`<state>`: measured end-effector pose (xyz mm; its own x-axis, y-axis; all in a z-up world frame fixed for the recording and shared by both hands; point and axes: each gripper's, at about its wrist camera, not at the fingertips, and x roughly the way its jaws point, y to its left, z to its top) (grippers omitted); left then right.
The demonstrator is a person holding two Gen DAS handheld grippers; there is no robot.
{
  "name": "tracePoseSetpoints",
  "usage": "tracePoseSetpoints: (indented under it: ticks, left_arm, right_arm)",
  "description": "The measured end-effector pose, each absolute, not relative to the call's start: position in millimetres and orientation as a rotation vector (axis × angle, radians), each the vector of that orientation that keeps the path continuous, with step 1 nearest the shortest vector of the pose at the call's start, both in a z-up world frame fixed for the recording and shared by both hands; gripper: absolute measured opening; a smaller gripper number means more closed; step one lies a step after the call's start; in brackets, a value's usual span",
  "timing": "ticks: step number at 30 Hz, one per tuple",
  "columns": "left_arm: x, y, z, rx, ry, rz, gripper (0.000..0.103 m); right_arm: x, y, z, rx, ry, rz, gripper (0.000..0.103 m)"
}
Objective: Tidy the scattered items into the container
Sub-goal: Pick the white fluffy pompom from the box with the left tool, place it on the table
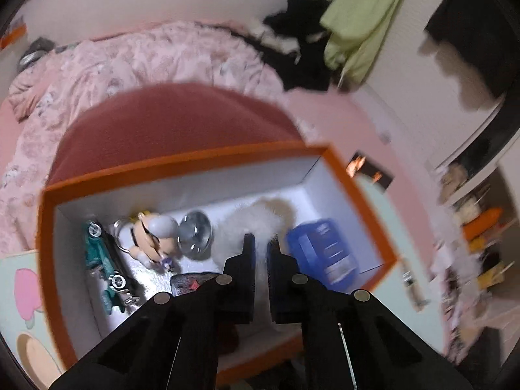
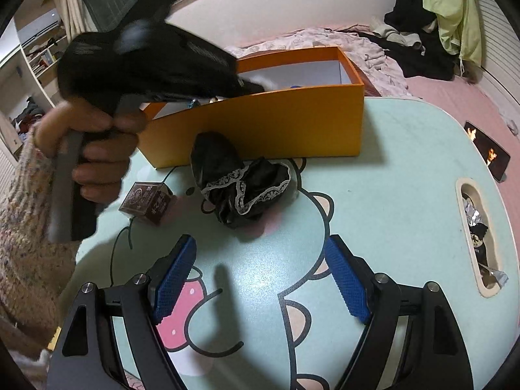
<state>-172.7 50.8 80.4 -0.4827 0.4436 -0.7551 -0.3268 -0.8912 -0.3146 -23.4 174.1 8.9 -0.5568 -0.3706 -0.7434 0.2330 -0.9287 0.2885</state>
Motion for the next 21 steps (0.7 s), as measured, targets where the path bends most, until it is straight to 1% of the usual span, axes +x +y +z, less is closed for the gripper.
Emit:
tracePoseSetpoints:
  ticks: [6,11,14,16,18,21]
  left_arm:
    - [-140,25,138,-1.054,-0.290,2.385,0.007]
    - [-103,10,164,-0.961,-0.329,2.330,0.007]
    - [-82,4,155,-0.999,-0.293,2.321,0.007]
    - [-73,2,134,-1.074,-0.267,2.322,0.007]
    - [-67,1,108,-1.160,-0.279,2.295,0.007]
    - [-61,2,82,-1.220,-0.300,2.288,0.007]
  right_arm:
    - [-23,174,8,1.245,-0.214,-2.499,0.081]
    - [-17,170,9,1.246,-0.196,-2.506,0.081]
    - [-17,170,9,1.245,-0.195,-2.507,0.081]
    - [-17,170,8,1.245,-0.194,-2.508,0.081]
    - [-18,171,8,1.244,-0.181,-2.514,0.081]
    - [-18,169,8,1.247,-0.159,-2.524,0.081]
